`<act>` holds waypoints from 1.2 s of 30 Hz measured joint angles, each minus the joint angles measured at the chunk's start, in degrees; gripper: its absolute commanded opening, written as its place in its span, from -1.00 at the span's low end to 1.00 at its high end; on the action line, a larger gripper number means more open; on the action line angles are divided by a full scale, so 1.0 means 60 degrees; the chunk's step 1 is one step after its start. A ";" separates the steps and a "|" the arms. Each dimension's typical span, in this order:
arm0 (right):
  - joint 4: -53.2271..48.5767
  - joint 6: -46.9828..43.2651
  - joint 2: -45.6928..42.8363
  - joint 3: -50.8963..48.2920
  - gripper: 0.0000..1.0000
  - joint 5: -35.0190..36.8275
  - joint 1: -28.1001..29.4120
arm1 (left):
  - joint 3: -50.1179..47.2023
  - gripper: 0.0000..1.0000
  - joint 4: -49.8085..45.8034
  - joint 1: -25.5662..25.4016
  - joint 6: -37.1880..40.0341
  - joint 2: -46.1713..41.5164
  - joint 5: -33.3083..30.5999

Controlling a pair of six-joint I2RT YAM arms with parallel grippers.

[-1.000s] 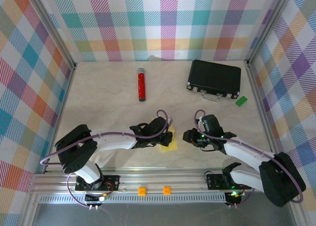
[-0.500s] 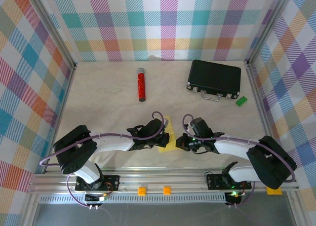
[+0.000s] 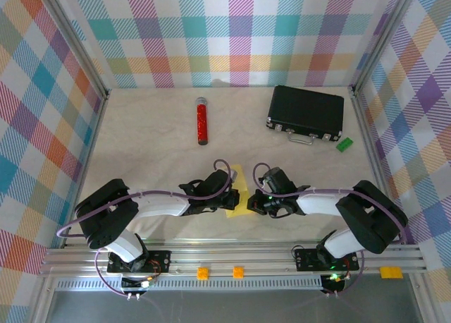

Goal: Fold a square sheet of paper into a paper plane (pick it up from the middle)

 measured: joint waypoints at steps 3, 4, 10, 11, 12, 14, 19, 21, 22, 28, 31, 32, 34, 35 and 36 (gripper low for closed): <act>-0.0018 -0.0058 0.0000 0.0007 -1.00 0.0047 0.0000 | -0.0149 -0.99 0.0120 0.0200 0.0000 -0.0033 0.0117; -0.0018 -0.0076 0.0000 0.0007 -1.00 0.0051 0.0000 | -0.0178 -0.99 0.0146 0.0251 0.0000 -0.0033 0.0164; -0.0055 -0.0186 -0.0029 0.0007 -1.00 0.0131 0.0011 | -0.0430 -0.97 0.0470 0.0528 0.0004 -0.0044 0.0302; -0.0058 -0.0193 -0.0033 0.0011 -1.00 0.0138 0.0011 | -0.0463 -0.97 0.0532 0.0572 0.0004 -0.0044 0.0313; -0.0073 -0.0215 -0.0040 0.0011 -1.00 0.0153 0.0011 | -0.0506 -0.96 0.0597 0.0605 0.0007 -0.0044 0.0313; -0.0098 -0.0226 -0.0055 0.0022 -1.00 0.0175 0.0018 | -0.0565 -0.95 0.0685 0.0648 0.0022 -0.0044 0.0313; -0.0168 -0.0226 -0.0106 0.0025 -1.00 0.0262 0.0044 | -0.0579 -0.96 0.0667 0.0696 0.0233 -0.0044 0.0251; -0.0200 -0.0229 -0.0127 0.0025 -1.00 0.0280 0.0044 | -0.0579 -0.95 0.0670 0.0696 0.0295 -0.0044 0.0160; -0.0208 -0.0226 -0.0127 0.0025 -1.00 0.0288 0.0044 | -0.0583 -0.95 0.0670 0.0696 0.0331 -0.0044 0.0120; -0.0219 -0.0226 -0.0127 0.0029 -1.00 0.0299 0.0044 | -0.0612 -0.95 0.0659 0.0703 0.0510 -0.0044 -0.0120; -0.0240 -0.0229 -0.0127 0.0044 -1.00 0.0299 0.0044 | -0.0612 -0.95 0.0659 0.0703 0.0550 -0.0033 -0.0168; -0.0240 -0.0233 -0.0127 0.0044 -1.00 0.0299 0.0044 | -0.0612 -0.95 0.0667 0.0703 0.0561 -0.0015 -0.0178; -0.0259 -0.0255 -0.0127 0.0051 -1.00 0.0299 0.0044 | -0.0612 -0.95 0.0670 0.0703 0.0623 0.0076 -0.0189; -0.0262 -0.0259 -0.0127 0.0055 -0.99 0.0299 0.0044 | -0.0612 -0.95 0.0670 0.0703 0.0659 0.0131 -0.0186; -0.0266 -0.0259 -0.0127 0.0055 -1.00 0.0299 0.0044 | -0.0612 -0.95 0.0667 0.0703 0.0703 0.0215 -0.0189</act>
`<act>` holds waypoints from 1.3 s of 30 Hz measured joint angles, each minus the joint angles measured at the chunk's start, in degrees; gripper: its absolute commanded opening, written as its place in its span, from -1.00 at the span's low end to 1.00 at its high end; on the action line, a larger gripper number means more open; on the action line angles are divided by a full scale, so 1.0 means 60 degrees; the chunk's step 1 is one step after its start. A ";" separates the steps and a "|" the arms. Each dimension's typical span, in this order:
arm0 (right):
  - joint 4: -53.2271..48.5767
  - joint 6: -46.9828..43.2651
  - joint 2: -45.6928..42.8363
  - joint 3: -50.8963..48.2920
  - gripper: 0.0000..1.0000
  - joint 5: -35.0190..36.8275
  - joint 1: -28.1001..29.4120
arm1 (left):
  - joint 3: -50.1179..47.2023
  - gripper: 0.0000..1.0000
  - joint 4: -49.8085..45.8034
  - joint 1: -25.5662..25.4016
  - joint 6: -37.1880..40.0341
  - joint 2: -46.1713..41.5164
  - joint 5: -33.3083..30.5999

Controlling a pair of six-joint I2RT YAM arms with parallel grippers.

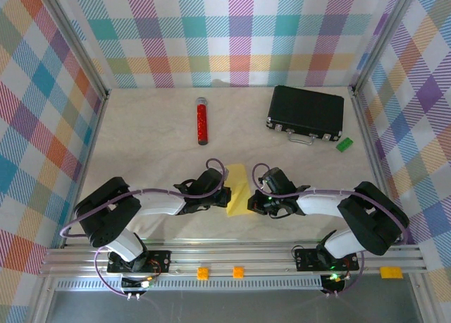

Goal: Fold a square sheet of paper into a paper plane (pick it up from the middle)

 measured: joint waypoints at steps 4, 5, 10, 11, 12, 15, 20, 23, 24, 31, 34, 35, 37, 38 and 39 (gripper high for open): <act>-0.0007 -0.0004 0.0000 0.0007 -0.99 -0.0004 0.0000 | 0.0000 -0.94 0.0044 0.0000 0.0069 0.0204 0.0004; -0.0011 -0.0004 0.0000 0.0007 -0.99 -0.0004 0.0000 | 0.0000 -0.94 0.0084 0.0000 0.0084 0.0211 0.0004; -0.0091 -0.0062 -0.0051 0.0007 -0.95 0.0007 0.0000 | 0.0004 -0.95 0.0284 0.0000 0.0098 0.0335 0.0033; -0.0117 -0.0073 -0.0058 0.0007 -0.92 0.0007 0.0000 | 0.0011 -0.95 0.0328 0.0000 0.0095 0.0353 0.0033; -0.0146 -0.0098 -0.0069 0.0007 -0.90 0.0007 0.0000 | 0.0011 -0.95 0.0379 0.0000 0.0095 0.0390 0.0036; -0.0262 -0.0219 -0.0098 0.0036 -0.86 0.0000 0.0000 | 0.0022 -0.96 0.0659 0.0011 0.0069 0.0535 0.0102; -0.0670 -0.0288 -0.0397 0.0087 -0.68 0.0004 0.0000 | 0.0007 -0.98 0.1013 0.0018 -0.0255 0.0674 0.0255; -0.0987 -0.0266 -0.0925 0.0193 -0.57 0.0073 0.0000 | -0.0153 -0.97 0.1304 0.0018 -0.0608 0.0674 0.0280; -0.1107 -0.0270 -0.1137 0.0277 -0.57 0.0157 0.0000 | -0.0193 -0.97 0.1395 0.0018 -0.0721 0.0674 0.0270; -0.1483 -0.0197 -0.1931 0.0474 -0.56 0.0561 -0.0004 | -0.0306 -0.97 0.1647 -0.0186 -0.1545 0.0674 -0.0033; -0.1519 0.0040 -0.1927 0.0437 -0.57 0.0586 -0.0004 | -0.0339 -0.97 0.1708 -0.0430 -0.2014 0.0674 -0.0441; -0.1435 0.0120 -0.1923 0.0386 -0.58 0.0586 -0.0004 | -0.0361 -0.97 0.1738 -0.0525 -0.2160 0.0674 -0.0554; -0.1184 0.0361 -0.1880 0.0211 -0.60 0.0583 -0.0004 | -0.0444 -0.98 0.1909 -0.0769 -0.2463 0.0674 -0.0867; -0.1060 0.0477 -0.1821 0.0135 -0.60 0.0579 -0.0004 | -0.0459 -0.98 0.1927 -0.0878 -0.2543 0.0674 -0.0987; -0.0965 0.0554 -0.1727 0.0084 -0.60 0.0565 -0.0004 | -0.0455 -0.98 0.1931 -0.0976 -0.2641 0.0674 -0.1064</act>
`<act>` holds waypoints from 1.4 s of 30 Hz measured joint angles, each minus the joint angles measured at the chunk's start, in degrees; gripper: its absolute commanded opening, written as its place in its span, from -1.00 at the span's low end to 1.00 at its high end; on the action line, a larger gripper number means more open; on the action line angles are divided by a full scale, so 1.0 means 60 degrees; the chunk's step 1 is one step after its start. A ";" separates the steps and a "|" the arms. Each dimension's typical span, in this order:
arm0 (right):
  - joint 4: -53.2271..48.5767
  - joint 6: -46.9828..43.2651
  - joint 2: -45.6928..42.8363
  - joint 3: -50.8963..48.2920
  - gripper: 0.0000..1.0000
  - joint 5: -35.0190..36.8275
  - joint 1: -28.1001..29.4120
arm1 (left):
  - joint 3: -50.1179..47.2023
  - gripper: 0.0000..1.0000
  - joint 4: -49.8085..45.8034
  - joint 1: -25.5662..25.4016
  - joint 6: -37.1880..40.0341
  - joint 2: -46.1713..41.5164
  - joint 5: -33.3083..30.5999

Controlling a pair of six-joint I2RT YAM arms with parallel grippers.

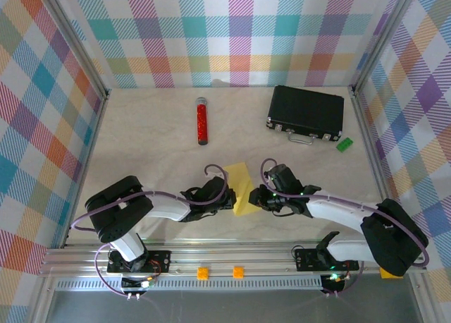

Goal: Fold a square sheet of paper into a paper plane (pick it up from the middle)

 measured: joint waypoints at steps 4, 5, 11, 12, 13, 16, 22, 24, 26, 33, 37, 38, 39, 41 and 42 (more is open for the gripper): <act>0.0251 0.0178 0.0444 -0.0007 -0.63 -0.0153 -0.0007 | 0.0000 -0.98 -0.0011 -0.0200 -0.0168 0.0000 -0.0288; 0.0291 0.0208 0.0532 -0.0007 -0.64 -0.0186 -0.0007 | 0.0000 -0.97 -0.0011 -0.0215 -0.0193 0.0000 -0.0339; 0.0335 0.0277 0.0681 -0.0007 -0.76 -0.0189 -0.0007 | 0.0000 -0.97 -0.0011 -0.0222 -0.0237 0.0000 -0.0382; 0.0331 0.0284 0.0685 -0.0007 -0.79 -0.0182 -0.0007 | 0.0000 -0.98 -0.0015 -0.0222 -0.0237 0.0000 -0.0382; 0.0331 0.0291 0.0688 -0.0007 -0.82 -0.0157 -0.0007 | 0.0000 -0.98 -0.0011 -0.0222 -0.0233 0.0004 -0.0379; 0.0339 0.0317 0.0692 -0.0007 -0.86 -0.0120 -0.0007 | 0.0018 -0.98 -0.0015 -0.0222 -0.0233 0.0022 -0.0382; 0.0627 0.0313 0.0900 -0.0007 -0.88 -0.0131 -0.0007 | 0.0029 -0.97 -0.0033 -0.0222 -0.0182 0.0022 -0.0382; 0.0729 0.0313 0.1082 -0.0007 -0.88 -0.0197 -0.0007 | 0.0029 -0.97 -0.0029 -0.0222 -0.0153 0.0022 -0.0379; 0.0761 0.0313 0.1290 -0.0007 -0.89 -0.0204 -0.0007 | 0.0029 -0.96 -0.0029 -0.0222 -0.0084 0.0022 -0.0375; 0.0783 0.0237 0.1650 -0.0007 -0.92 -0.0200 -0.0044 | 0.0197 -0.94 -0.0310 -0.0222 0.0444 0.0018 -0.0372; 0.0783 0.0197 0.1650 -0.0011 -0.92 -0.0193 -0.0044 | 0.0404 -0.93 -0.0623 -0.0222 0.0969 0.0018 -0.0342; 0.0780 0.0186 0.1650 -0.0011 -0.92 -0.0193 -0.0044 | 0.0452 -0.94 -0.0663 -0.0222 0.1078 0.0018 -0.0339; 0.0780 0.0171 0.1650 -0.0011 -0.93 -0.0193 -0.0044 | 0.0503 -0.94 -0.0736 -0.0222 0.1195 0.0018 -0.0339; 0.0783 0.0168 0.1650 -0.0011 -0.93 -0.0193 -0.0044 | 0.0583 -0.94 -0.0816 -0.0222 0.1373 0.0022 -0.0339; 0.0783 0.0168 0.1650 -0.0011 -0.93 -0.0193 -0.0044 | 0.0612 -0.93 -0.0834 -0.0222 0.1439 0.0029 -0.0342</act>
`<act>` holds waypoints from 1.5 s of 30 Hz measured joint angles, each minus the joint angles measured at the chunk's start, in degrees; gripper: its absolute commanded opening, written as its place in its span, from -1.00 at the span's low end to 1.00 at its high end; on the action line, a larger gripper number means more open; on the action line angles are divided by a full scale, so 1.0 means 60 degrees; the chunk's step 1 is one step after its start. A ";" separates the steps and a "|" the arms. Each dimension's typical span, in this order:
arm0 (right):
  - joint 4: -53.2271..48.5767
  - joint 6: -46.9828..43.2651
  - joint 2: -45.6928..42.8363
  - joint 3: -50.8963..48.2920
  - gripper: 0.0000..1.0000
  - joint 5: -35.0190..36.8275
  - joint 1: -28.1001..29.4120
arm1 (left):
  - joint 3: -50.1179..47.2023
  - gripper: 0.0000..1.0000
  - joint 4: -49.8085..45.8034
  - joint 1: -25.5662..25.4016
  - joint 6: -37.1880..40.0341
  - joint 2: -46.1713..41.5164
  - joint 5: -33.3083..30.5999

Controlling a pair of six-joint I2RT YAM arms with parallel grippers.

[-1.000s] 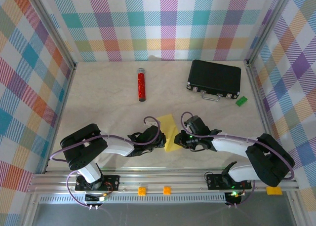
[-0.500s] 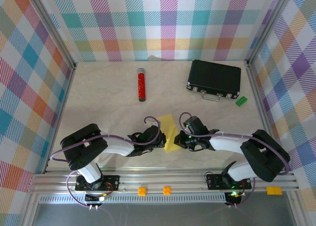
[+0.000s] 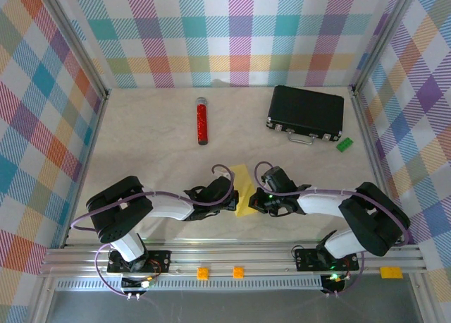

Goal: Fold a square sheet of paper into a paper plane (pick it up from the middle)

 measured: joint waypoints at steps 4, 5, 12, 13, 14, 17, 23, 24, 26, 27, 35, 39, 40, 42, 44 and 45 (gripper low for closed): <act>0.0015 0.0000 0.0000 -0.0011 -0.93 -0.0004 0.0000 | 0.0044 -0.94 -0.0073 0.0000 0.0204 0.0135 -0.0004; 0.0018 0.0000 0.0000 -0.0011 -0.92 -0.0004 0.0000 | 0.0047 -0.94 -0.0087 0.0000 0.0244 0.0157 -0.0004; 0.0040 -0.0004 0.0000 -0.0018 -0.92 -0.0004 0.0000 | 0.0120 -0.93 -0.0131 0.0007 0.0525 0.0211 -0.0004; 0.0040 -0.0004 0.0000 -0.0018 -0.92 -0.0004 0.0000 | 0.0131 -0.93 -0.0131 0.0007 0.0539 0.0215 0.0000; 0.0040 -0.0004 0.0000 -0.0018 -0.92 -0.0004 0.0000 | 0.0135 -0.93 -0.0131 0.0007 0.0554 0.0215 0.0000; 0.0044 -0.0004 0.0000 -0.0018 -0.92 -0.0004 0.0000 | 0.0135 -0.91 -0.0131 0.0007 0.0590 0.0211 0.0000; 0.0044 -0.0004 0.0004 -0.0018 -0.92 -0.0007 0.0000 | 0.0131 -0.92 -0.0135 0.0011 0.0809 0.0182 0.0069; 0.0047 -0.0004 0.0011 -0.0018 -0.92 -0.0007 0.0000 | 0.0131 -0.92 -0.0131 0.0011 0.0820 0.0182 0.0087; 0.0047 -0.0004 0.0011 -0.0018 -0.92 -0.0007 0.0000 | 0.0131 -0.92 -0.0124 0.0018 0.0867 0.0182 0.0182; 0.0047 -0.0004 0.0011 -0.0018 -0.92 -0.0007 0.0000 | 0.0131 -0.92 -0.0124 0.0018 0.0885 0.0182 0.0215; 0.0051 -0.0004 0.0011 -0.0018 -0.92 -0.0007 0.0000 | 0.0051 -0.92 0.0051 0.0018 0.0922 0.0182 0.0219; 0.0051 -0.0004 0.0011 -0.0018 -0.92 -0.0007 0.0000 | 0.0025 -0.92 0.0113 0.0076 0.0958 0.0215 0.0197; 0.0051 -0.0004 0.0011 -0.0018 -0.92 -0.0007 0.0000 | 0.0025 -0.92 0.0142 0.0080 0.0980 0.0226 0.0193; 0.0051 -0.0004 0.0011 -0.0018 -0.92 -0.0007 0.0000 | 0.0025 -0.92 0.0153 0.0084 0.0987 0.0229 0.0182; 0.0055 -0.0004 0.0007 -0.0025 -0.92 -0.0007 0.0000 | 0.0011 -0.92 0.0189 0.0102 0.0987 0.0229 0.0182; 0.0058 -0.0004 0.0007 -0.0029 -0.92 -0.0007 0.0000 | -0.0011 -0.92 0.0229 0.0117 0.0991 0.0229 0.0182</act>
